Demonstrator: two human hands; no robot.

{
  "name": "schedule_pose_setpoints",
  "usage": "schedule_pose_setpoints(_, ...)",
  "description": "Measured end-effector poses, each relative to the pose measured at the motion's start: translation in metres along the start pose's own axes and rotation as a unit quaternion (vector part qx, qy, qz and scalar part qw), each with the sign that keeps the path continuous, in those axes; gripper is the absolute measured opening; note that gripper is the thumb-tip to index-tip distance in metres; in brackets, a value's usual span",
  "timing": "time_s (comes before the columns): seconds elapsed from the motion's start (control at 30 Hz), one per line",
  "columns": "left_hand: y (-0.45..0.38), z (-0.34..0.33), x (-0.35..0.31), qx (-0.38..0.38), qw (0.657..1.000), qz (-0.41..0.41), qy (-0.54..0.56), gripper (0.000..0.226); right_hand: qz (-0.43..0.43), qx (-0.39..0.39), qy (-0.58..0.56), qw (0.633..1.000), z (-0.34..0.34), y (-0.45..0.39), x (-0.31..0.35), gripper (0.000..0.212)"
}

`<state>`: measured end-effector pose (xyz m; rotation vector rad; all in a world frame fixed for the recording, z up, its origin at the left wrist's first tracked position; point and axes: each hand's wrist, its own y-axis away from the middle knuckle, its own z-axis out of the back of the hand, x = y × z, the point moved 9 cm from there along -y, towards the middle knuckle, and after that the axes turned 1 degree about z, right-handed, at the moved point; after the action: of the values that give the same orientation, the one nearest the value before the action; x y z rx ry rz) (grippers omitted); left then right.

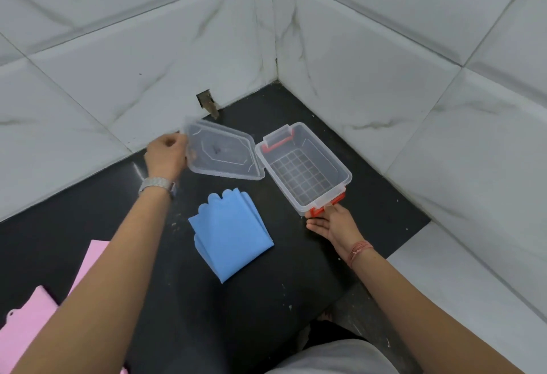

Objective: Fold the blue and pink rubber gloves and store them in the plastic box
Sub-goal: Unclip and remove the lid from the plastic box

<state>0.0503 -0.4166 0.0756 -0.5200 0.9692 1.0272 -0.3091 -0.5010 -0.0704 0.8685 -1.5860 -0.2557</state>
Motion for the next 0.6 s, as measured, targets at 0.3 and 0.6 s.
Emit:
schedule_pose_setpoints(0.3, -0.031, 0.04, 0.148, -0.028, 0.952, 0.239, 0.187, 0.028, -0.002, -0.02, -0.028, 0.999, 0.004, 0.005, -0.005, 0.051)
schedule_pose_setpoints(0.6, 0.001, 0.046, 0.137, -0.004, 0.99, 0.108, -0.091, 0.049, -0.013, 0.019, 0.175, 0.984, -0.028, 0.033, -0.037, 0.023)
